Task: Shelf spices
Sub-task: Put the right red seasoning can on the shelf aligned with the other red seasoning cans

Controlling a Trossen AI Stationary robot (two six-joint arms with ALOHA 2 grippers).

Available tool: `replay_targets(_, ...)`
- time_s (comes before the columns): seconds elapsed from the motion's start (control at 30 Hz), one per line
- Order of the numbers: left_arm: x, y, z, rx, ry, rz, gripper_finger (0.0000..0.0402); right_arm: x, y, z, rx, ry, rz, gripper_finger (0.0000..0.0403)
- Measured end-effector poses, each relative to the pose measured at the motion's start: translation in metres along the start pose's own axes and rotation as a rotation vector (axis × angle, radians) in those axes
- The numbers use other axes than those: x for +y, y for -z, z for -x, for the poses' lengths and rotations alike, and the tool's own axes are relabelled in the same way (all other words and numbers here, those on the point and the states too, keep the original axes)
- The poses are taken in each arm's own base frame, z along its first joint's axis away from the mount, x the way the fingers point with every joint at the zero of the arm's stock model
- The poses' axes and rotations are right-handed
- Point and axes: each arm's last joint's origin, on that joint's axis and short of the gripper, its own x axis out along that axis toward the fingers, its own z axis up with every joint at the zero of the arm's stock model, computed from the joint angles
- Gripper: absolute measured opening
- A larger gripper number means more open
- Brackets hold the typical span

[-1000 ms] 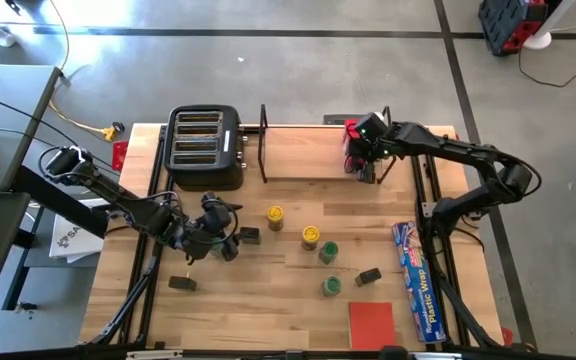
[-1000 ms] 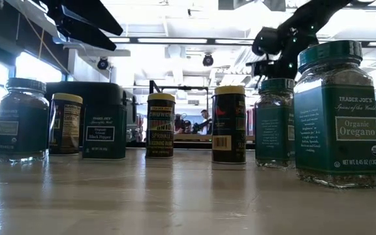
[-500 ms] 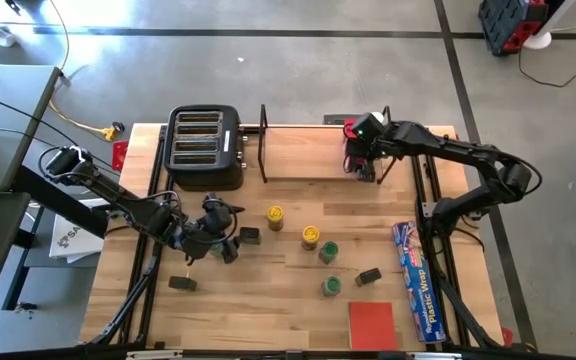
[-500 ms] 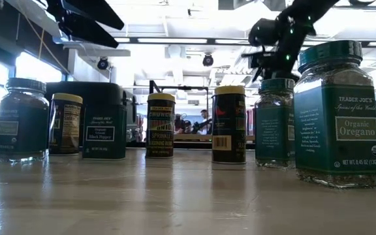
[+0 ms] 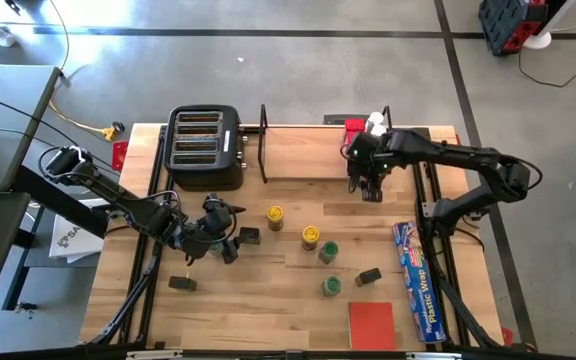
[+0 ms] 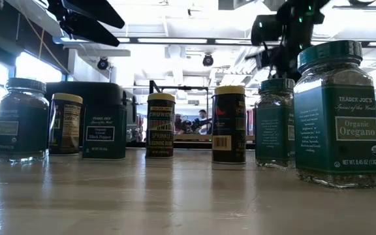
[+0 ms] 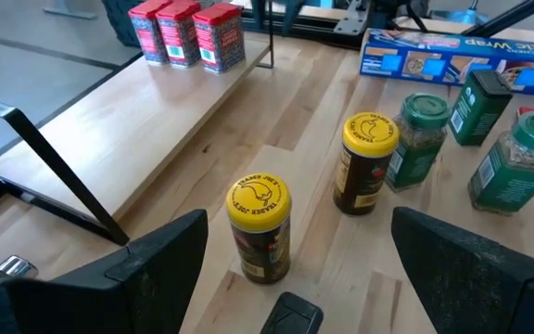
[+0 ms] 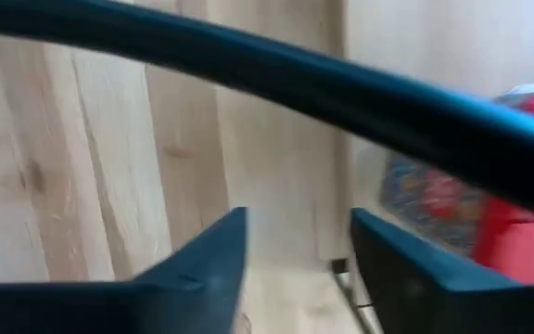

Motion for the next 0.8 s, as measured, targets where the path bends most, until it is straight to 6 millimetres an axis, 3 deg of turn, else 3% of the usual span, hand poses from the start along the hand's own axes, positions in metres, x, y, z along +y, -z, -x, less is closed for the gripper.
replay_targets(0.17,0.001,0.000,-0.001,0.000,-0.004,-0.005,0.0337,-0.001,0.009,-0.023,0.025,0.090,-0.039,0.0062)
replay_targets(0.3,0.001,0.000,-0.001,0.000,-0.002,-0.004,0.0337,-0.007,0.008,-0.027,-0.008,0.139,-0.058,0.0008)
replay_targets(0.8,0.000,-0.001,-0.001,-0.007,0.003,0.006,0.0337,-0.024,0.010,-0.026,-0.023,0.264,-0.122,0.0007)
